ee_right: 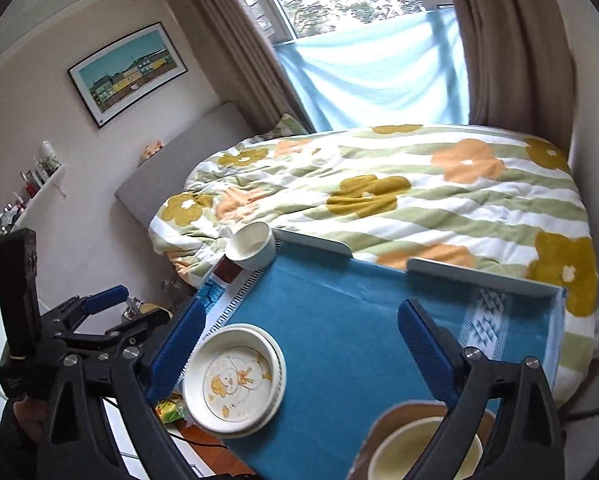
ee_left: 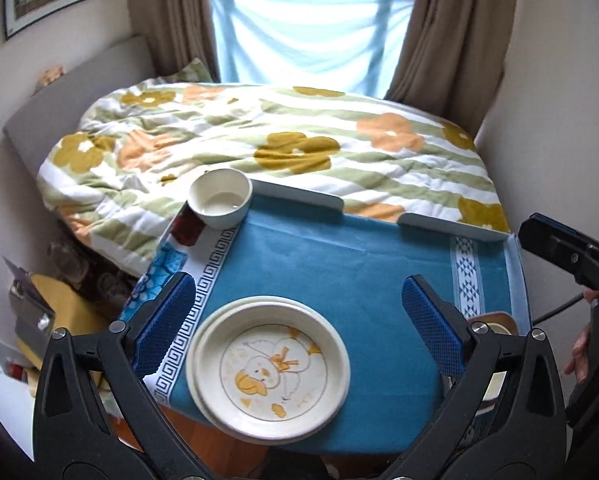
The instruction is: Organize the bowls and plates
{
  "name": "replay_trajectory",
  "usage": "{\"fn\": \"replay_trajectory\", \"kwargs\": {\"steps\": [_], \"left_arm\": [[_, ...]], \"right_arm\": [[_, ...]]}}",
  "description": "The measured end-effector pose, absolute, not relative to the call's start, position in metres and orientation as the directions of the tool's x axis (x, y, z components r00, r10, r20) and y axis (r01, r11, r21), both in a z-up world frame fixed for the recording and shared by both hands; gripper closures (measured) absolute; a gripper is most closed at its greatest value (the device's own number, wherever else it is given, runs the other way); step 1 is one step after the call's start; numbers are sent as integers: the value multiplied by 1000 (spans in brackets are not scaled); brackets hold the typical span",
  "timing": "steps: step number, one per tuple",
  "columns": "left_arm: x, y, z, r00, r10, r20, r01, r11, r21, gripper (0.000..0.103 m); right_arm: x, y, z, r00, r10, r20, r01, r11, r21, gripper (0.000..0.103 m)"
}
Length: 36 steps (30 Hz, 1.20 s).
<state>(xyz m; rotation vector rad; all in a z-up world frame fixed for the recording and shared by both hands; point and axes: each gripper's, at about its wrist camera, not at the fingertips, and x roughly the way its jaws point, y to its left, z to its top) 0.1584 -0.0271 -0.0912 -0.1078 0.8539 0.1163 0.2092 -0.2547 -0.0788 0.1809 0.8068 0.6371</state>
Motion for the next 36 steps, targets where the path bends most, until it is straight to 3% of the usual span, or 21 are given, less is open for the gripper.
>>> {"fn": "replay_trajectory", "kwargs": {"steps": [5, 11, 13, 15, 16, 19, 20, 24, 28, 36], "left_arm": [[192, 45, -101, 610, 91, -787, -265, 960, -94, 1], [246, 121, -143, 548, 81, -833, -383, 909, -163, 1], [265, 142, -161, 528, 49, -848, -404, 892, -200, 10], [284, 156, -182, 503, -1, -864, -406, 882, -237, 28], [294, 162, -194, 492, -30, -870, -405, 877, -259, 31], [323, 176, -231, 452, -99, -886, -409, 860, -305, 47], [330, 179, -242, 441, -118, -890, -413, 854, -317, 55], [355, 190, -274, 410, -151, -899, -423, 842, -334, 66], [370, 197, -293, 389, -165, -907, -427, 839, -336, 75], [377, 201, -297, 390, -155, -908, -433, 839, -329, 83]], "right_arm": [[271, -186, -71, 447, 610, -655, -512, 774, 371, 7], [344, -109, -111, 369, 544, -754, -528, 790, 312, 7], [365, -84, -136, 315, 536, -783, -530, 784, 324, 7], [385, -61, -161, 265, 536, -802, -517, 781, 351, 7], [393, -51, -172, 245, 536, -807, -509, 780, 364, 7], [413, -27, -205, 196, 531, -824, -496, 779, 384, 20], [418, -19, -216, 179, 522, -834, -493, 781, 383, 29], [433, 3, -249, 131, 507, -852, -475, 786, 395, 46], [443, 12, -267, 114, 505, -855, -458, 791, 406, 54], [446, 29, -281, 83, 513, -855, -473, 775, 419, 86]]}}
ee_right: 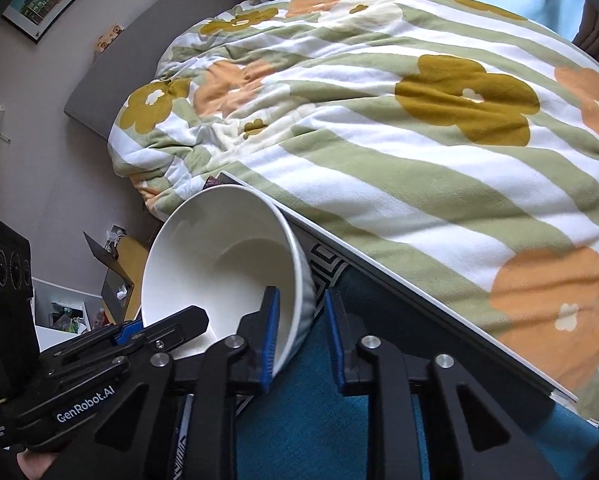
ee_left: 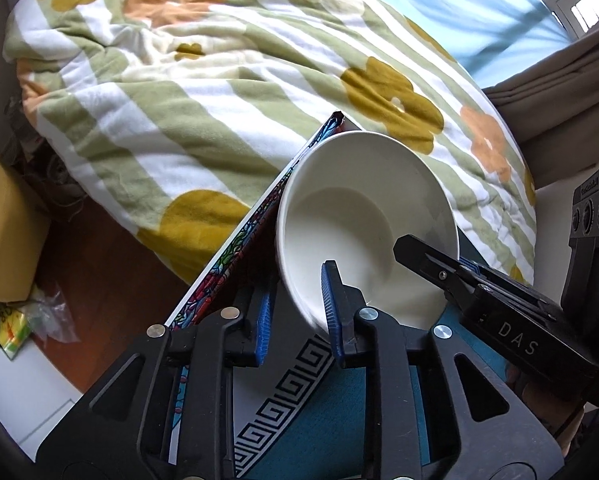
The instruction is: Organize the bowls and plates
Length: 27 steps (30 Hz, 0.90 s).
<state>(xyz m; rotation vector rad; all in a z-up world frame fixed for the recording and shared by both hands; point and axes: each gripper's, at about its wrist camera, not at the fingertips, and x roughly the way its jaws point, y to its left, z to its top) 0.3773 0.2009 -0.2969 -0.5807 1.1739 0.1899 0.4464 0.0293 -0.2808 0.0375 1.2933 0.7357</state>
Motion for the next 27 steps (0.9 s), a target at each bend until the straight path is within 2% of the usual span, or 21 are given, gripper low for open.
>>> {"fn": "replay_trajectory", "kwargs": {"steps": [14, 27], "left_arm": [[368, 187, -278, 407, -112, -907, -405, 868, -288, 83], [305, 113, -189, 508, -83, -857, -313, 909, -274, 83]], "right_arm": [[437, 23, -265, 133, 527, -840, -474, 778, 413, 86], [373, -48, -190, 236, 565, -791, -466, 780, 418, 86]]}}
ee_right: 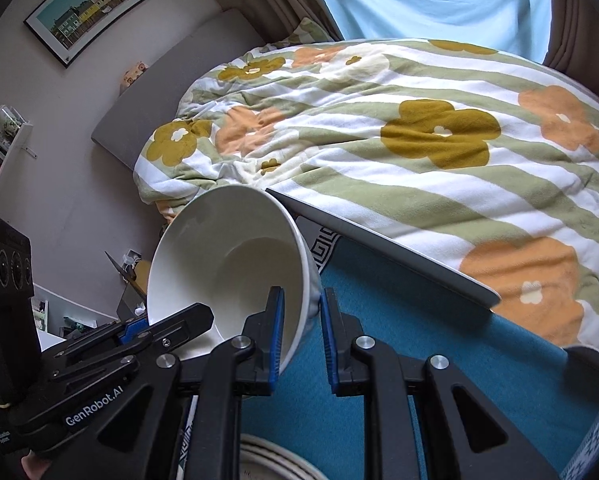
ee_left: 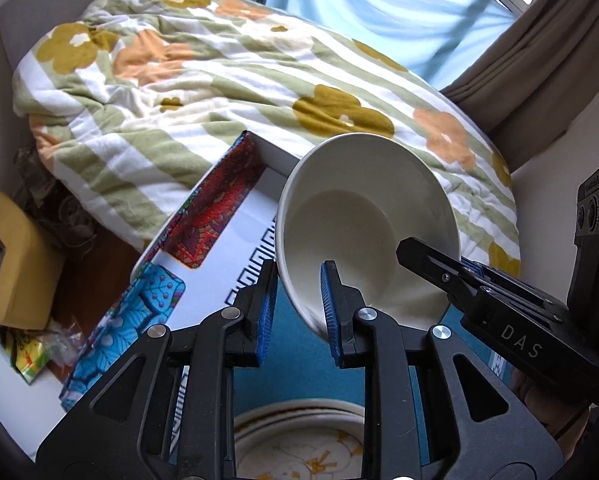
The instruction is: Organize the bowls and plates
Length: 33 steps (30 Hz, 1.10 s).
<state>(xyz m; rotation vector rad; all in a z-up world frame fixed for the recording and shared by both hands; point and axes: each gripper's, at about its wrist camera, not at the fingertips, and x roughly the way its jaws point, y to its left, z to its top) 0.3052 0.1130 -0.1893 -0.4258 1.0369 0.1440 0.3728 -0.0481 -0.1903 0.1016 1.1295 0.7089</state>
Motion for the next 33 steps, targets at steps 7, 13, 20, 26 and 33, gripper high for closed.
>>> {"fn": "replay_trajectory", "kwargs": {"steps": [7, 13, 20, 26, 33], "left_arm": [[245, 21, -141, 547, -110, -830, -210, 942, -263, 83], [199, -73, -127, 543, -177, -821, -101, 957, -273, 83], [162, -167, -140, 462, -279, -842, 33, 954, -298, 83], [149, -219, -165, 365, -283, -887, 119, 959, -257, 83], [148, -244, -192, 279, -230, -932, 168, 968, -189, 83]], "right_arm": [[306, -134, -144, 321, 556, -766, -434, 806, 403, 86], [245, -225, -123, 390, 507, -769, -363, 852, 377, 86], [185, -323, -124, 437, 421, -795, -240, 906, 348, 86], [150, -371, -147, 432, 369, -823, -139, 929, 343, 86], [138, -389, -184, 377, 347, -859, -56, 934, 353, 86]]}}
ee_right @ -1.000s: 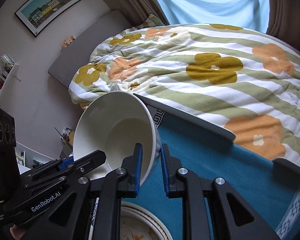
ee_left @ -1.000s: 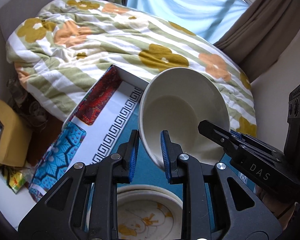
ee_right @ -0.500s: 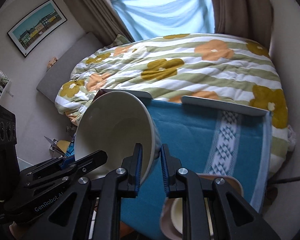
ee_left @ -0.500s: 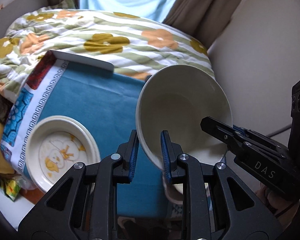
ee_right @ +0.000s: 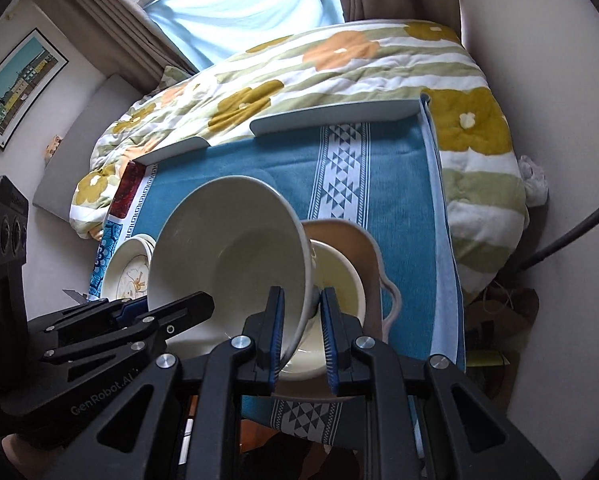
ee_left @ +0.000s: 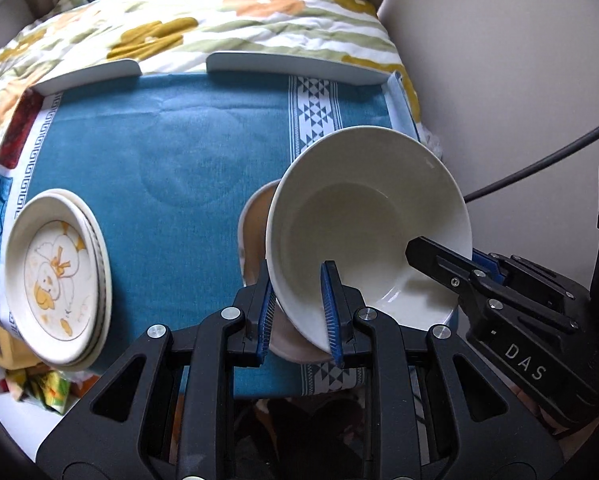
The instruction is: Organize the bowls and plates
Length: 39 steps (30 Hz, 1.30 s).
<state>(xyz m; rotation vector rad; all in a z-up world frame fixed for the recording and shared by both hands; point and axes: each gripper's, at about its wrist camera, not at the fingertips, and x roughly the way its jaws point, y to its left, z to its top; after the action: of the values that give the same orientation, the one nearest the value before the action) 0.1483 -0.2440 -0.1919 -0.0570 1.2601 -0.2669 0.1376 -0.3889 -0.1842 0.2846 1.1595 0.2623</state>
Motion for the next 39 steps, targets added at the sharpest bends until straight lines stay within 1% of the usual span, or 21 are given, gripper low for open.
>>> {"fn": "replay_trajectory", "kwargs": {"steps": [12, 25, 33, 36, 39], "left_arm": [[157, -265, -231, 224, -93, -970, 229, 973, -40, 83], [161, -278, -240, 238, 1, -971, 278, 958, 69, 83], [158, -280, -242, 240, 30, -970, 281, 955, 99, 83], [158, -284, -238, 261, 46, -964, 287, 950, 122, 82], [157, -284, -236, 257, 43, -965, 285, 951, 118, 80]], "right_arm": [[138, -389, -215, 341, 313, -887, -14, 945, 328, 86], [139, -383, -224, 318, 268, -909, -24, 961, 275, 86], [138, -383, -221, 324, 241, -915, -29, 969, 245, 86], [137, -386, -222, 316, 258, -913, -20, 964, 266, 86], [136, -390, -221, 315, 275, -908, -17, 959, 284, 86]]}}
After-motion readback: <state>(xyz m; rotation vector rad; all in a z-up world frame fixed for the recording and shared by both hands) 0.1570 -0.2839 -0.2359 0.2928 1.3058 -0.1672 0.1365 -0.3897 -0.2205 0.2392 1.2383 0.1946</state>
